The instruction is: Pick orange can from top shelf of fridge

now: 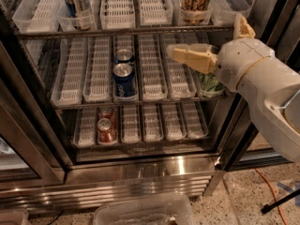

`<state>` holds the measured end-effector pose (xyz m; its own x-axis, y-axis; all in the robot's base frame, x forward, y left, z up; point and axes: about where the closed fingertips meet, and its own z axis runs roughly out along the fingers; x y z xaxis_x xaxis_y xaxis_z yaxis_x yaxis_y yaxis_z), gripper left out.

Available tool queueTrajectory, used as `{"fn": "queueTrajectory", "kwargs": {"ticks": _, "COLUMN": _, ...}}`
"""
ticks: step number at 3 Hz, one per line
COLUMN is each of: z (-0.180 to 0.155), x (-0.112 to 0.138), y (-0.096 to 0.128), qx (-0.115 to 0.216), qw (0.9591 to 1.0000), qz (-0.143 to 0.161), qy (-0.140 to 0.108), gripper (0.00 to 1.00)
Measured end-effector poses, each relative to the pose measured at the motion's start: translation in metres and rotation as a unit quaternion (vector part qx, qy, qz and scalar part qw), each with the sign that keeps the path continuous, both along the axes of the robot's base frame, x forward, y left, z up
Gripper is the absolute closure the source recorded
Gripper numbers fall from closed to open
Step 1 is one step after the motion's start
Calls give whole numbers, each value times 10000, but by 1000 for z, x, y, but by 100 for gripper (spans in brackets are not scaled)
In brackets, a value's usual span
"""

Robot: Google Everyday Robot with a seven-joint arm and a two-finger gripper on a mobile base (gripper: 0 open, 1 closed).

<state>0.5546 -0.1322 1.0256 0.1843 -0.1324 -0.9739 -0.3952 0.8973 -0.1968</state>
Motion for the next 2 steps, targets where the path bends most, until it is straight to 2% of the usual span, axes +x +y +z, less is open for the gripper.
{"fn": "queueTrajectory", "kwargs": {"ticks": 1, "z": 4, "x": 10, "y": 1, "qx": 34, "qw": 10000, "qz": 2, "qy": -38, "gripper": 0}}
{"fn": "queueTrajectory", "kwargs": {"ticks": 2, "z": 15, "x": 26, "y": -8, "qx": 216, "qw": 9995, "qz": -134, "qy": -161, "gripper": 0}}
